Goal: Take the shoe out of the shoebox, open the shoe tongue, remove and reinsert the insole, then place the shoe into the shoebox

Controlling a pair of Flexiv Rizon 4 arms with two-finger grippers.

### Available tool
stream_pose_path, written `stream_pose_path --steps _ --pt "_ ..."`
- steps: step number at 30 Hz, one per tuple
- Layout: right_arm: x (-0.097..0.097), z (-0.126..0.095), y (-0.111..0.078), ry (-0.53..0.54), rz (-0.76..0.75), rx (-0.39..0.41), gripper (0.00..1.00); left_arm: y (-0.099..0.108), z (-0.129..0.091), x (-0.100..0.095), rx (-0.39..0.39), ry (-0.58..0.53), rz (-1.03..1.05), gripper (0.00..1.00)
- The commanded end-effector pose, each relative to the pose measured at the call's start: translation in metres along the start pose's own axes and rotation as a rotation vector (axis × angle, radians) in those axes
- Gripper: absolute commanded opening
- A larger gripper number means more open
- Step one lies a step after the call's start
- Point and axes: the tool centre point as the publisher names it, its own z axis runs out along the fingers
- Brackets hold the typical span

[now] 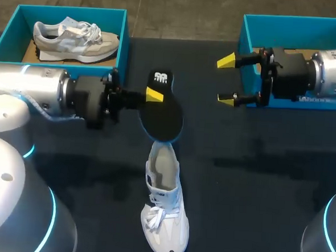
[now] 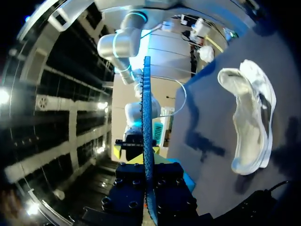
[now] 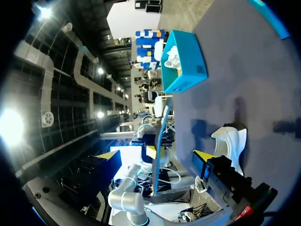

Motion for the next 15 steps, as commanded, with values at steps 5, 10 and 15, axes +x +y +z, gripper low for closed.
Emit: stream_pose_path --steps 5,10,15 --pt "0.0 0.001 0.0 -0.003 0.001 -0.001 1.0 -0.011 -0.028 -0.016 0.068 -0.004 -0.396 0.0" --pt "0.0 0.001 0.0 -0.003 0.001 -0.001 1.0 -0.01 -0.033 -0.023 0.109 -0.034 -0.771 0.0" --pt "0.0 0.001 0.0 -0.003 0.001 -0.001 1.0 -0.011 -0.034 -0.023 0.087 -0.033 -0.806 0.0"
